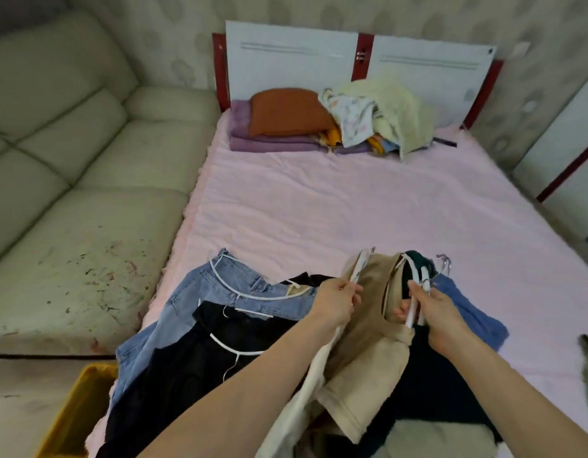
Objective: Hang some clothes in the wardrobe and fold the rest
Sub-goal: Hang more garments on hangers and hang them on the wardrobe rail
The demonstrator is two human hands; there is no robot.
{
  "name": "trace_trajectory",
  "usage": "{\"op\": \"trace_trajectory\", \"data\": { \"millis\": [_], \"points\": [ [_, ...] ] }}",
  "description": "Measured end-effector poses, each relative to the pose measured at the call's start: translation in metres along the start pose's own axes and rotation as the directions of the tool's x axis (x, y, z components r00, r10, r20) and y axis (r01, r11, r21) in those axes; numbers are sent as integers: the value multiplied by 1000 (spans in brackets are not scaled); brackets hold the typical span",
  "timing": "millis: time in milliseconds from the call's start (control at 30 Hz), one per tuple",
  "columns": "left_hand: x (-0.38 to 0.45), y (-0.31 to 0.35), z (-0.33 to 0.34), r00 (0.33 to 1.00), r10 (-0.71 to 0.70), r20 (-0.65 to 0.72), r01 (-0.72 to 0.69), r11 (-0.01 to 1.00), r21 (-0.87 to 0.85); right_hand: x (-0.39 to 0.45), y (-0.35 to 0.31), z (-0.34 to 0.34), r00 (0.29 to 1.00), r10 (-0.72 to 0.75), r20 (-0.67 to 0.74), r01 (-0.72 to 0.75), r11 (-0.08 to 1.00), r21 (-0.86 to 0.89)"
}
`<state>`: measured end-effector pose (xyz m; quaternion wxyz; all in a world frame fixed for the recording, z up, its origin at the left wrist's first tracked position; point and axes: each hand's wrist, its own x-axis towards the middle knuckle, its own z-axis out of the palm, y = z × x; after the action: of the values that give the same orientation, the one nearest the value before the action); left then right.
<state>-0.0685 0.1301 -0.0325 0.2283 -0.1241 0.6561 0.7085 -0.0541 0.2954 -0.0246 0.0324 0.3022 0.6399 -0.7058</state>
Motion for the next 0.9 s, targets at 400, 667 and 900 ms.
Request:
{"op": "trace_trajectory", "data": {
  "millis": [400, 667, 900],
  "points": [
    [-141, 14, 316, 964, 112, 243, -135, 987, 82, -140, -56, -358, 986, -93, -140, 107, 989, 101],
    [-249, 14, 522, 826, 32, 563, -77, 995, 56, -263, -88, -557, 884, -253, -393, 290, 956, 38],
    [-306, 13, 700, 571, -7, 821, -39, 999, 36, -340, -123, -684, 718, -384, -581, 425, 902, -71]
  ]
}}
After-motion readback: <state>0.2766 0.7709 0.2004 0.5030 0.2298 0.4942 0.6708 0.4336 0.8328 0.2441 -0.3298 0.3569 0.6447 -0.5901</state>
